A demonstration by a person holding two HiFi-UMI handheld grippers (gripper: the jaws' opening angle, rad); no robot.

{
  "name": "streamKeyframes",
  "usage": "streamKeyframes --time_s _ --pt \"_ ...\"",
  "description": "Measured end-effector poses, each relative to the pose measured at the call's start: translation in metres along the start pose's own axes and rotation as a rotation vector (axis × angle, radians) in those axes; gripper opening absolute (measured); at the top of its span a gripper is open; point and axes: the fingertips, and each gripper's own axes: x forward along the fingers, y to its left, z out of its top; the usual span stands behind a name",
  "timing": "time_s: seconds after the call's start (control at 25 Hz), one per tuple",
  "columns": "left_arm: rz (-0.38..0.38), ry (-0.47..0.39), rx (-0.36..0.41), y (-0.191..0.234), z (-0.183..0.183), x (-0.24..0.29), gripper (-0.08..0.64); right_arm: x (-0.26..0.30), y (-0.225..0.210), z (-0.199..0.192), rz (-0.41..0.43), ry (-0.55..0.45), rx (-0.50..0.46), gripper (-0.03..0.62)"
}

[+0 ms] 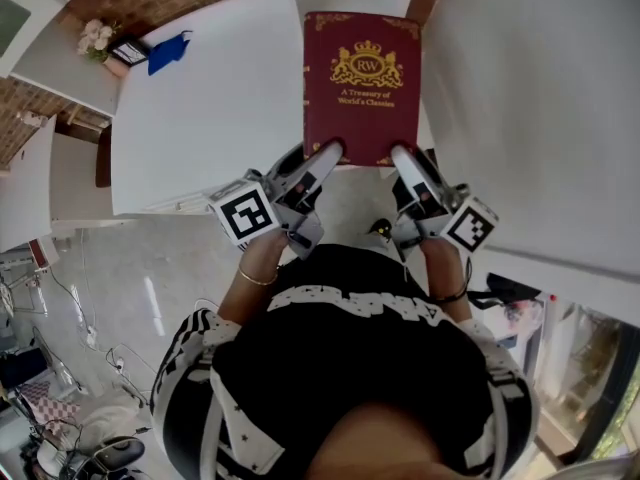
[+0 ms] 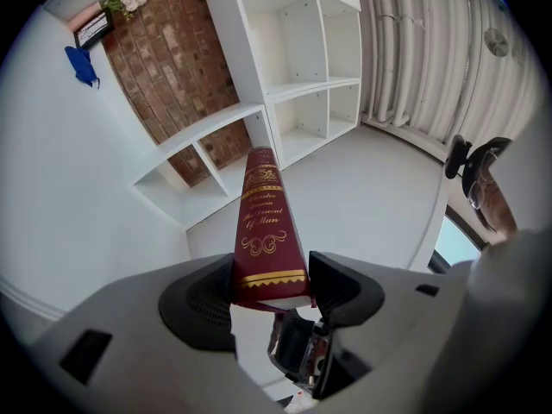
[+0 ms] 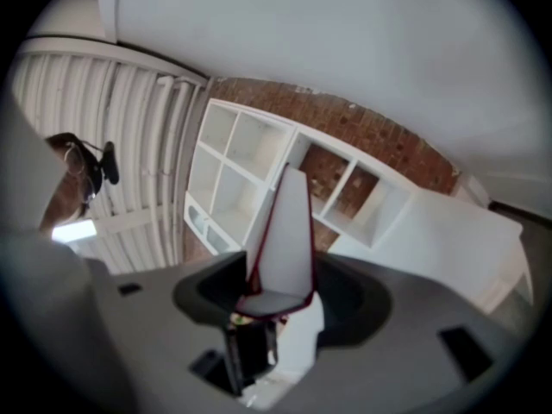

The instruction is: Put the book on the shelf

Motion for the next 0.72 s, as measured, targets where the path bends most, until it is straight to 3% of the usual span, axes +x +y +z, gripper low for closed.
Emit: streamKeyframes --time_s 0.72 --pt "0.047 -0.054 0.015 -0.0057 -0.0057 -0.0002 0.279 -0.0027 -0.0039 0.0052 0.05 0.044 0.018 0.264"
